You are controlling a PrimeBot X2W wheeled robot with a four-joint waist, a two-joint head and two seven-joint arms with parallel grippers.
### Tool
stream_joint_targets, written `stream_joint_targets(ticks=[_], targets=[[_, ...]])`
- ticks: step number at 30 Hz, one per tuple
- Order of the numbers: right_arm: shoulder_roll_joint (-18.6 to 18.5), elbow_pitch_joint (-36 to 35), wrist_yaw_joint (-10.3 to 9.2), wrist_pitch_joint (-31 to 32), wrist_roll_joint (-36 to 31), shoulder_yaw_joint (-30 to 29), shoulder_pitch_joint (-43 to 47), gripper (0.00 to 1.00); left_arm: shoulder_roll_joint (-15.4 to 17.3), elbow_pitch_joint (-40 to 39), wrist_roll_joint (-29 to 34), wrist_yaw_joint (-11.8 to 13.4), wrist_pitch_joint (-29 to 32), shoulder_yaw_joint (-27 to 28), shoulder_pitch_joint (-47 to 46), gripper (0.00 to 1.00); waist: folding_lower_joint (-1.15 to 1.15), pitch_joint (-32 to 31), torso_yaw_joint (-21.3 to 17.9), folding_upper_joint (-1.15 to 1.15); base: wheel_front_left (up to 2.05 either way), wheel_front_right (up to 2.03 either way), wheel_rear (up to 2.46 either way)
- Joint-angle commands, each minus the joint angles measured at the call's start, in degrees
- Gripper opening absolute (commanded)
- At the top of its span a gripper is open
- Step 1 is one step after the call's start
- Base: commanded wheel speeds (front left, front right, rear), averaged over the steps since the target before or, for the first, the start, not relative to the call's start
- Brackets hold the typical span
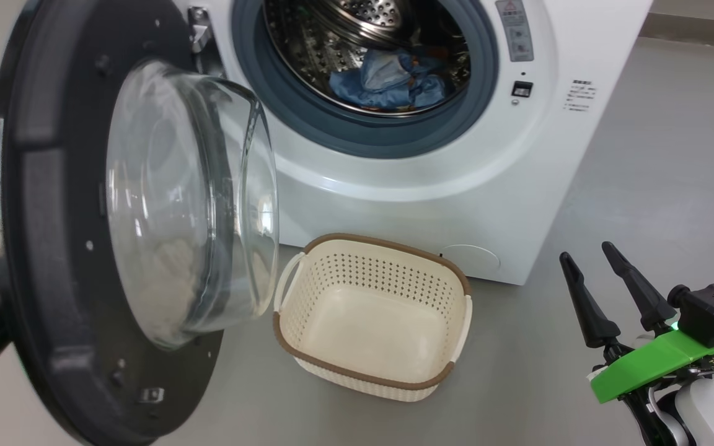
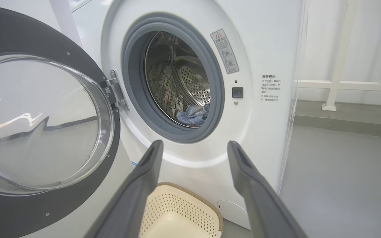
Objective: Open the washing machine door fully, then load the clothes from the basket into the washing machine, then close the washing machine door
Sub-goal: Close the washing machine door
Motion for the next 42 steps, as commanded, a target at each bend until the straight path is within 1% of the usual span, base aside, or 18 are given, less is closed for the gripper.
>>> stream_joint_targets(ticks=[1,4,5,6,9,13,16,22,23,27,28,31,37,42], targets=[[-0.5,-1.5,0.42,-0.5,-0.3,0.4,-0.3,1.00,1.8,-3.2,-0.3,0.3,1.0,1.0,-0.8,0.00,0.00,0.1,-1.0,0.00,0.00,0.00,0.00],[-0.2,-1.6,0.42,-0.5,-0.5,0.2,-0.4,1.00,1.2,-6.0,0.1,1.7,1.2,0.0,-0.2,0.00,0.00,0.2,-2.6,0.00,0.00,0.00,0.00],[-0.2,-1.6,0.42,-0.5,-0.5,0.2,-0.4,1.00,1.2,-6.0,0.1,1.7,1.2,0.0,-0.2,0.00,0.00,0.2,-2.6,0.00,0.00,0.00,0.00],[0.0,-1.6,0.42,-0.5,-0.5,0.0,-0.5,1.00,0.8,-7.5,-0.1,2.4,1.5,-0.3,-0.1,0.00,0.00,0.3,-3.9,0.00,0.00,0.00,0.00],[0.2,-1.7,0.42,-0.5,-0.6,-0.2,-0.4,1.00,0.5,-9.5,-0.7,3.4,2.1,-0.5,0.0,0.00,0.00,0.3,-6.2,0.00,0.00,0.00,0.00],[0.5,-1.9,0.42,-0.5,-0.7,-0.5,-0.1,1.00,0.2,-11.5,-1.2,4.4,2.2,-0.3,-0.2,0.00,0.00,0.5,-9.5,0.00,0.00,0.00,0.00],[0.6,-2.0,0.42,-0.5,-0.8,-0.7,0.0,1.00,0.0,-12.4,-1.2,4.7,2.2,-0.4,-0.3,0.00,0.00,0.8,-12.0,0.00,0.00,0.00,0.00],[1.0,-2.4,0.42,-0.5,-1.1,-1.1,0.2,1.00,-0.5,-13.8,-1.1,4.7,2.2,-1.0,-0.6,0.00,0.00,1.2,-16.9,0.00,0.00,0.00,0.00],[1.1,-2.5,0.42,-0.5,-1.1,-1.1,0.2,1.00,-0.7,-14.0,-0.7,4.5,1.8,-1.0,-0.9,0.00,0.00,1.3,-18.5,0.00,0.00,0.00,0.00],[1.3,-2.6,0.42,-0.5,-1.2,-1.2,0.2,1.00,-1.4,-14.4,2.1,3.3,-1.6,-1.0,-1.5,0.00,0.00,1.3,-21.8,0.00,0.00,0.00,0.00],[1.3,-2.6,0.42,-0.5,-1.2,-1.2,0.2,1.00,-1.4,-14.4,2.1,3.3,-1.6,-1.0,-1.5,0.00,0.00,1.3,-21.8,0.00,0.00,0.00,0.00],[1.3,-2.7,0.42,-0.5,-1.3,-1.3,0.4,1.00,-2.3,-14.4,3.2,2.7,-4.0,-0.7,-2.4,0.00,0.00,1.5,-24.2,0.00,0.00,0.00,0.00],[1.6,-2.8,0.42,-0.5,-1.2,-1.3,0.4,1.00,-2.9,-13.6,5.8,2.1,-7.4,-0.6,-3.9,0.00,0.00,2.1,-28.0,0.00,0.00,0.00,0.00],[1.6,-2.8,0.42,-0.5,-1.1,-1.4,0.3,1.00,-3.4,-12.2,7.1,1.2,-9.3,-0.7,-5.2,0.00,0.00,2.3,-30.0,0.00,0.00,0.00,0.00]])
